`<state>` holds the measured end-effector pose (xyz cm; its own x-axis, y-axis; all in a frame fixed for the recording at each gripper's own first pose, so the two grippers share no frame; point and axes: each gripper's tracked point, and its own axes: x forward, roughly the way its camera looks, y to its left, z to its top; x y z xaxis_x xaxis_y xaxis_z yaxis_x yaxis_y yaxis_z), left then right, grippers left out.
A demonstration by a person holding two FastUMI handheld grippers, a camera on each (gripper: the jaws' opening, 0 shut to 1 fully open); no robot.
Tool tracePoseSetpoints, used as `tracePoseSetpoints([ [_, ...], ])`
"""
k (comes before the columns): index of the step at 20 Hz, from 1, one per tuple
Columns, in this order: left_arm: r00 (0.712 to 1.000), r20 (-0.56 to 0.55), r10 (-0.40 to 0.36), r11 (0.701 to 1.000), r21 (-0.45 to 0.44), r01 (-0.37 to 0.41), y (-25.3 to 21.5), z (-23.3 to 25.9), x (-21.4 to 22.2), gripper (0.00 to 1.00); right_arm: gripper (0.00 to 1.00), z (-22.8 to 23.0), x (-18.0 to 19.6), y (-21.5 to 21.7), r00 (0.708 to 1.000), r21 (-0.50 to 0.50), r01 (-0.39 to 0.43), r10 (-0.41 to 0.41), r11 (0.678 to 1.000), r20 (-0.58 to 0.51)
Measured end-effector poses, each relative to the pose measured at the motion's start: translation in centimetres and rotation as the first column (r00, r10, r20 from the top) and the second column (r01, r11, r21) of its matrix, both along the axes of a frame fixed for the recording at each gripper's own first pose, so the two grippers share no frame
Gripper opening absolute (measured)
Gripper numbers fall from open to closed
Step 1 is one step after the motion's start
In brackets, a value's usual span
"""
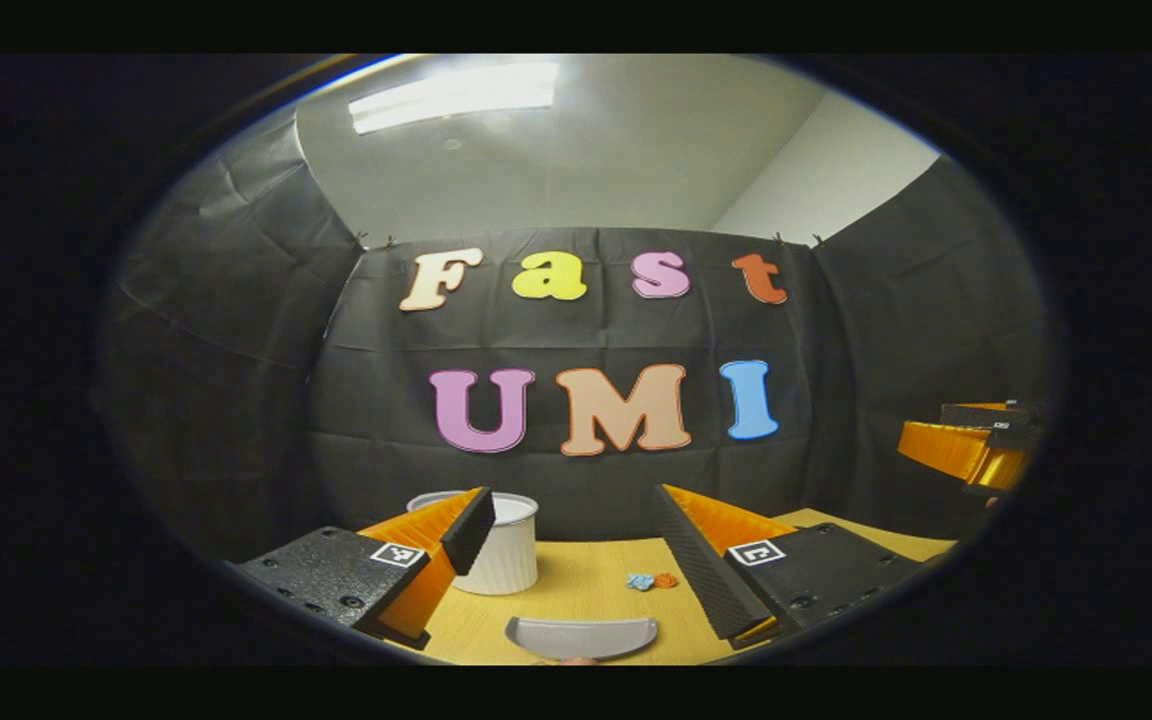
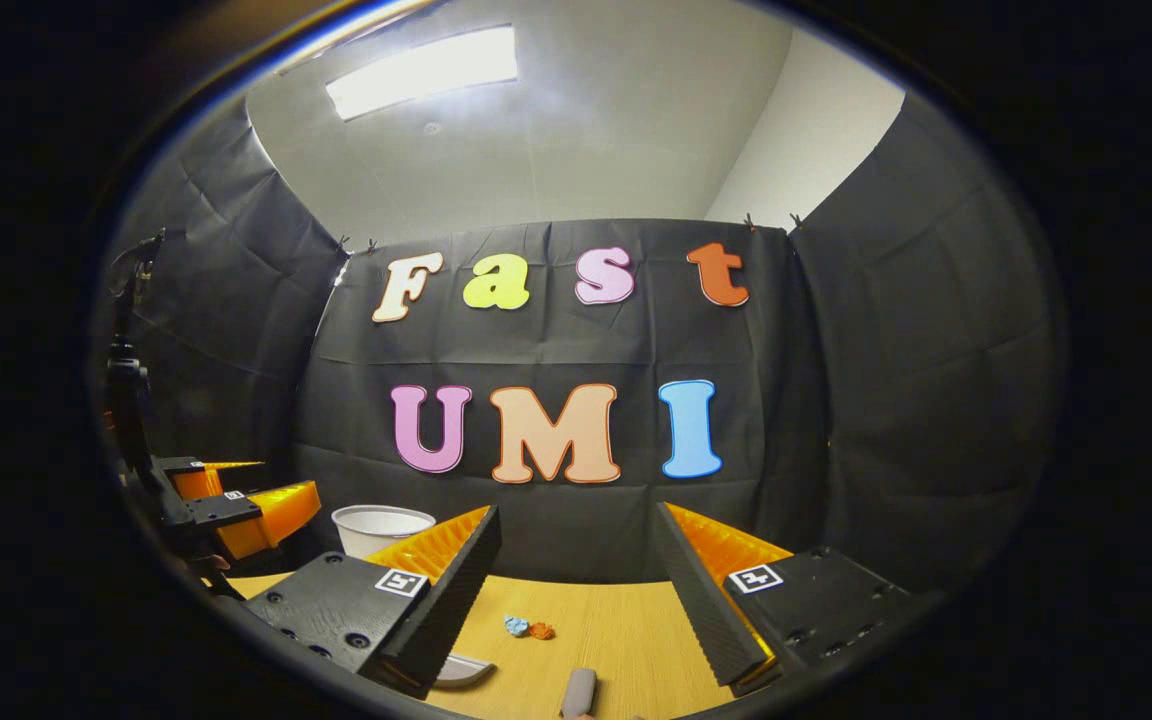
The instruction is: Pick up the small broom and dustpan from the desktop, sweep the trash into the dustpan with the broom, and then empty the trash into the garbage bin.
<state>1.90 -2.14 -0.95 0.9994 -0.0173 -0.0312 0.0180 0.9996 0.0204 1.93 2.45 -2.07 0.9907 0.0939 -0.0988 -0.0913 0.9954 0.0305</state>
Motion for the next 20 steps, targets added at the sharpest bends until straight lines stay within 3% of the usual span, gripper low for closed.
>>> tracePoseSetpoints([
  [8,0.999,-0.024,0.022,1.000,0.006,-0.022,0.0,-0.6,-1.5,0.94,0.92,-0.5,-1.3,0.0,0.999,0.006,-0.027,0.028,1.000,-0.022],
  [15,0.989,-0.143,0.047,0.998,0.048,-0.040,-0.8,-4.7,-3.3,0.94,0.93,-4.8,-2.3,-0.5,0.990,0.004,-0.062,0.062,0.998,-0.125],
  [17,0.977,-0.212,0.038,0.998,0.063,-0.025,-1.0,-7.5,-3.7,0.94,0.93,-7.0,-2.3,-0.4,0.981,0.009,-0.071,0.072,0.997,-0.178],
  [20,0.934,-0.353,0.046,0.999,0.027,-0.039,-0.4,-13.2,-4.1,0.93,0.93,-12.2,-1.8,-0.4,0.952,-0.017,-0.066,0.058,0.998,-0.302],
])
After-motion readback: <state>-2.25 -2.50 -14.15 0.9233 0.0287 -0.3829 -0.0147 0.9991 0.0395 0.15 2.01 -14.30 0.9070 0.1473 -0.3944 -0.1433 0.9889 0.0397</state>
